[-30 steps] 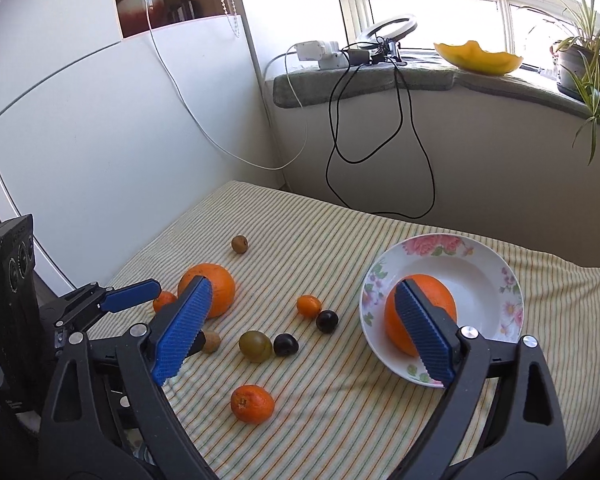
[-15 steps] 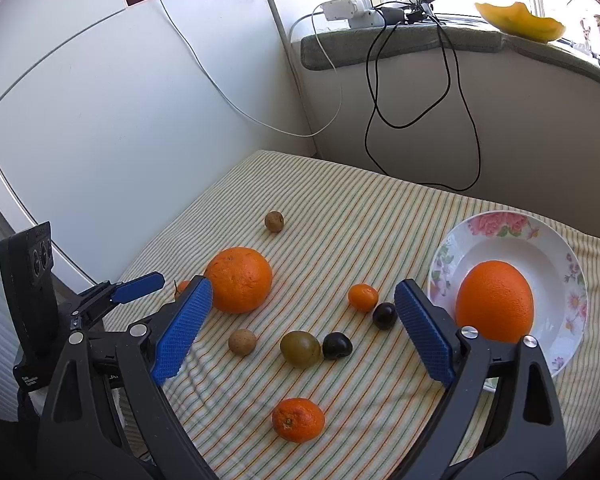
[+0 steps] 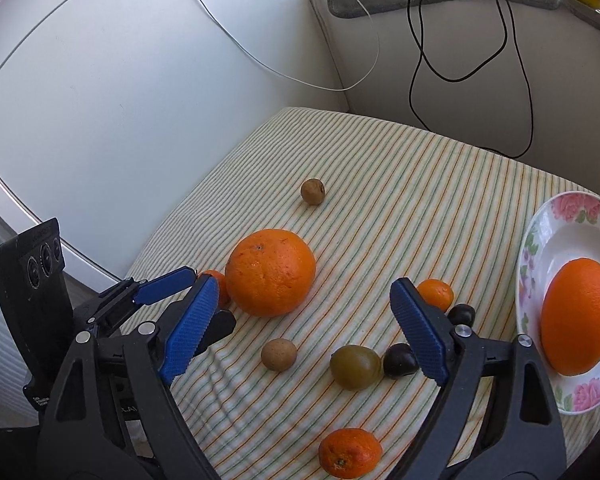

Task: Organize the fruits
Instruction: 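Move the right gripper to the second large orange and grasp it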

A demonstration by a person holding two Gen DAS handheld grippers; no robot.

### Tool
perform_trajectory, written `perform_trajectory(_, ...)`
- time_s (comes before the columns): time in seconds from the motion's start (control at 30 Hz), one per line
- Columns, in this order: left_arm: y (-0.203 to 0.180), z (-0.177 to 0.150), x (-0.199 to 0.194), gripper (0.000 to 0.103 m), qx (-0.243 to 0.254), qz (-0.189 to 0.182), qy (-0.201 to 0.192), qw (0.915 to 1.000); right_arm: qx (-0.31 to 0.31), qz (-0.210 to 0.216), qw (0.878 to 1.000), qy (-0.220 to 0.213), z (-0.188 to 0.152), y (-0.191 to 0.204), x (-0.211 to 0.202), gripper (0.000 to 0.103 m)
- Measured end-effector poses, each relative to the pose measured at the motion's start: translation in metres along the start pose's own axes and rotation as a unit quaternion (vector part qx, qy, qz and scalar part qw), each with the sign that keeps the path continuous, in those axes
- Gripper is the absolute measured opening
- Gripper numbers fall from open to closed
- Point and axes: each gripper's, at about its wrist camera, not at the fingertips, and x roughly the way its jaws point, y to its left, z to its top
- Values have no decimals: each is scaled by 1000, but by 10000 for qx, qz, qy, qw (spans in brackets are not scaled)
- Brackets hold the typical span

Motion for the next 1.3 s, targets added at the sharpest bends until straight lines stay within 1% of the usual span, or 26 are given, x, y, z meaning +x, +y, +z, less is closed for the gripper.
perform_trajectory(0.03,-2,1,-3,74,58,42,-70,10000,54,33,10000,45,2,-1,4,90)
perform_trajectory(0.1,-5,4,-7,74,196,81,-152,9997,196,154,9996,137,4,-5,10,87)
perform_trajectory(0.13,-4,6,-6,74,215,51,-126,9997,275,220,9992,188,5,-6,14,82)
perform_trajectory(0.17,-2,8,-3,74,200,5,-93,9998,355,272,9987,227,6,-9,17,79)
perform_trajectory(0.27,-1,12,5,74,246,36,-13,9997,477,321,9979,283,9,-12,24,79)
perform_trajectory(0.4,1,13,17,72,244,-71,158,9996,638,392,9966,357,12,-16,32,75)
perform_trajectory(0.67,-6,11,32,70,328,-146,355,9987,707,557,9945,536,23,-14,48,74)
perform_trajectory(1.13,-8,12,42,71,324,-42,432,9985,715,582,9917,894,25,-3,89,74)
perform_trajectory(1.2,-8,11,41,71,335,-39,424,9985,721,639,9910,926,24,-2,92,70)
perform_trajectory(1.23,-8,11,41,71,328,-40,421,9986,750,680,9905,932,24,-1,94,68)
perform_trajectory(1.27,-9,11,40,71,322,-40,422,9986,773,739,9898,940,25,0,95,63)
perform_trajectory(1.3,-9,11,40,71,314,-39,422,9986,784,760,9895,951,26,1,97,62)
